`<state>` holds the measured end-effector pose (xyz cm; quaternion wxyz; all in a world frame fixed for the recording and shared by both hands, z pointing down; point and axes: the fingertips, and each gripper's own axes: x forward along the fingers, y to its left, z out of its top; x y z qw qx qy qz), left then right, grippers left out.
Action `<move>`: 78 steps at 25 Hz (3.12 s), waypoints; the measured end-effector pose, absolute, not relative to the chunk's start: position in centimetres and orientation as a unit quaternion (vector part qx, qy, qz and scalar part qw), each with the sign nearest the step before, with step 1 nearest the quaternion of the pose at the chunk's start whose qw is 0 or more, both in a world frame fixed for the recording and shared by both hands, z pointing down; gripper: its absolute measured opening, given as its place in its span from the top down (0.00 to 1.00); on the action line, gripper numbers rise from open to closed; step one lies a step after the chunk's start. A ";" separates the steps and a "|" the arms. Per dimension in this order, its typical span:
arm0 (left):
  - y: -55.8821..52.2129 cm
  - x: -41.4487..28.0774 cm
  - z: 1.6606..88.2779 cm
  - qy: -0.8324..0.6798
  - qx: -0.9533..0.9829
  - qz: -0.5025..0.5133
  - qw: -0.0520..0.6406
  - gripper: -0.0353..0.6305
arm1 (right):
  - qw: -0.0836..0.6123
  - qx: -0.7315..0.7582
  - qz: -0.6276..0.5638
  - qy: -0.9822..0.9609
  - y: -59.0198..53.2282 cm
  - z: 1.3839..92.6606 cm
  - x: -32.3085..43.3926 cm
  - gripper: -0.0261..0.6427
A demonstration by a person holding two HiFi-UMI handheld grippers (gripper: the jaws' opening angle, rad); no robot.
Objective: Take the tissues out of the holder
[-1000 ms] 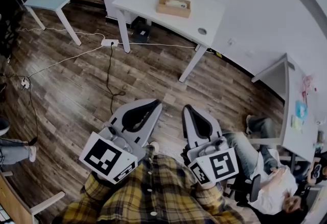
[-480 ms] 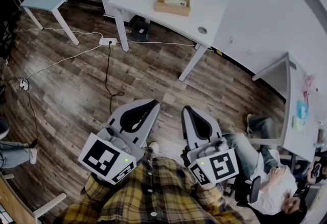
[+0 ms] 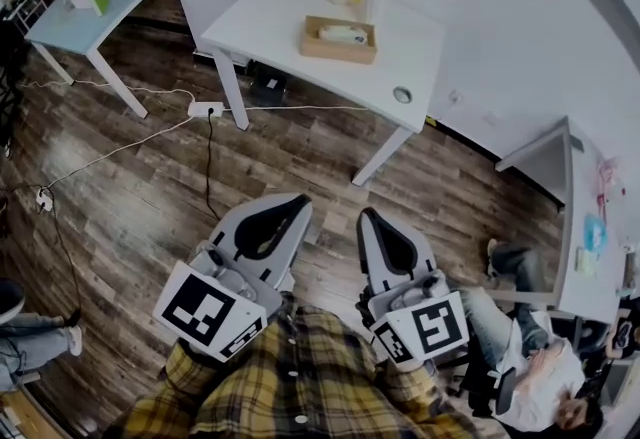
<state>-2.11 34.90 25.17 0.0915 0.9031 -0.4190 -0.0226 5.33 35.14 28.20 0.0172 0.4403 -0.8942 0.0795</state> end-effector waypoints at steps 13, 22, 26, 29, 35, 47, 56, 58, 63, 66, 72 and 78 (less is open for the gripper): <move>26.0 -7.4 25.6 -0.393 0.915 -0.017 0.093 0.93 | 0.016 0.476 0.084 -0.875 26.5 28.6 0.8 0.94; 21.5 -8.4 26.6 -0.386 0.916 -0.011 0.104 0.93 | 0.025 0.488 0.097 -0.867 22.3 29.5 0.3 0.94; 18.8 -8.5 27.1 -0.391 0.914 -0.015 0.109 0.93 | 0.030 0.483 0.096 -0.870 19.6 29.9 0.2 0.94; 16.6 -8.3 27.3 -0.392 0.913 -0.014 0.109 0.93 | 0.035 0.479 0.092 -0.872 17.6 30.1 0.0 0.94; 10.6 -6.8 27.5 -0.389 0.914 -0.011 0.114 0.93 | 0.037 0.475 0.098 -0.874 11.7 30.2 0.9 0.94; -0.8 -3.5 26.9 -0.404 0.907 -0.018 0.115 0.93 | 0.044 0.452 0.095 -0.886 0.4 29.8 3.7 0.94; -5.5 -3.3 27.7 -0.428 0.895 -0.011 0.125 0.93 | 0.052 0.429 0.106 -0.896 -4.1 30.7 3.7 0.94; -6.6 -3.5 27.8 -0.430 0.894 -0.010 0.127 0.93 | 0.055 0.429 0.109 -0.895 -5.2 30.9 3.7 0.94; -10.2 -3.8 28.1 -0.416 0.900 -0.003 0.132 0.93 | 0.057 0.443 0.116 -0.887 -8.4 31.2 3.5 0.94; -12.7 -3.9 27.9 -0.399 0.908 -0.001 0.131 0.93 | 0.054 0.461 0.115 -0.878 -10.7 30.8 3.3 0.94; -17.7 -4.2 27.4 -0.358 0.925 0.001 0.127 0.93 | 0.047 0.498 0.107 -0.859 -15.3 30.0 2.8 0.94; -21.5 -4.7 27.2 -0.316 0.942 0.016 0.115 0.93 | 0.037 0.538 0.105 -0.836 -19.1 29.7 2.3 0.94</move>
